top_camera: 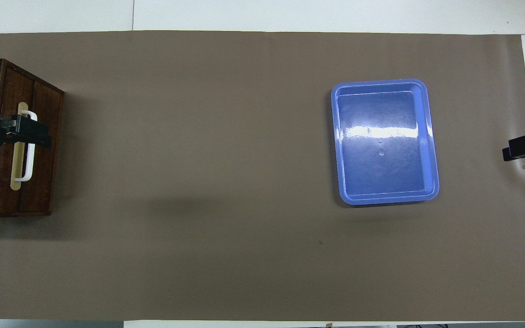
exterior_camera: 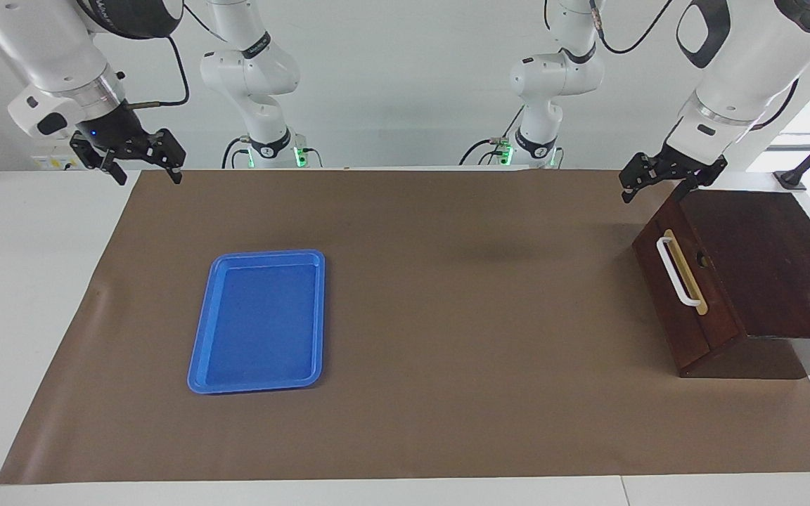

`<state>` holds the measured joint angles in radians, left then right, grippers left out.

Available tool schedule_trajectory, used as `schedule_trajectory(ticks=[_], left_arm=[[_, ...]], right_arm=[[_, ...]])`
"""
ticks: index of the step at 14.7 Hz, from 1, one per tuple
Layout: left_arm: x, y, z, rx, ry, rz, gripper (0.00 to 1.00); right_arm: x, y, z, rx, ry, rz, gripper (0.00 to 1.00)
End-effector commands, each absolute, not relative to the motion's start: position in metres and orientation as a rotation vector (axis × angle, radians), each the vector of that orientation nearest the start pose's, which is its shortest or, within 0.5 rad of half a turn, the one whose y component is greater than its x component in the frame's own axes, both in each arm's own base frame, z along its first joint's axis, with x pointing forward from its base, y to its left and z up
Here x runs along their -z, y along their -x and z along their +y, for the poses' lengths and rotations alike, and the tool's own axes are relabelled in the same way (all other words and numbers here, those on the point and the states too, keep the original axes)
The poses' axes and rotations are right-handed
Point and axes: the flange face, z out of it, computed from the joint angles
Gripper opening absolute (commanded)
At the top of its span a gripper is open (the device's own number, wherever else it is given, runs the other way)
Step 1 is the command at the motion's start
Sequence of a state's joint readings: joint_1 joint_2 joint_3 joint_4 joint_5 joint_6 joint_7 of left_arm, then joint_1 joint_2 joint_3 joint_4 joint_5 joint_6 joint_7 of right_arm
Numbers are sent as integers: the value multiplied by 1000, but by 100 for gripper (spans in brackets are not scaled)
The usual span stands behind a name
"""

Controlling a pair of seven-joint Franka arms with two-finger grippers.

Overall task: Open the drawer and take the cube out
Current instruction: 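Grasp the white drawer handle with the left gripper and pull outward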

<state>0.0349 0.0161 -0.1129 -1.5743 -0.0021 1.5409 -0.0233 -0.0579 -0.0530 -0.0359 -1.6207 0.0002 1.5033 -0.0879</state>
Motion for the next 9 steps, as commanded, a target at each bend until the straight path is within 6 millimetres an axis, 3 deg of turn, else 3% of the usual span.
schedule_trajectory(ticks=[1,6,9], left_arm=[[-617,-554,-42,-49,3155,90,100],[-615,-553,-42,-59,3155,87,100],[-610,-560,-48,21,3077,138,100]], right_arm=[[-625,-523,-52,-75,3114,28,100],[-625,-523,-52,-75,3114,28,100],[-625,-523,-52,-78,3114,28,100]])
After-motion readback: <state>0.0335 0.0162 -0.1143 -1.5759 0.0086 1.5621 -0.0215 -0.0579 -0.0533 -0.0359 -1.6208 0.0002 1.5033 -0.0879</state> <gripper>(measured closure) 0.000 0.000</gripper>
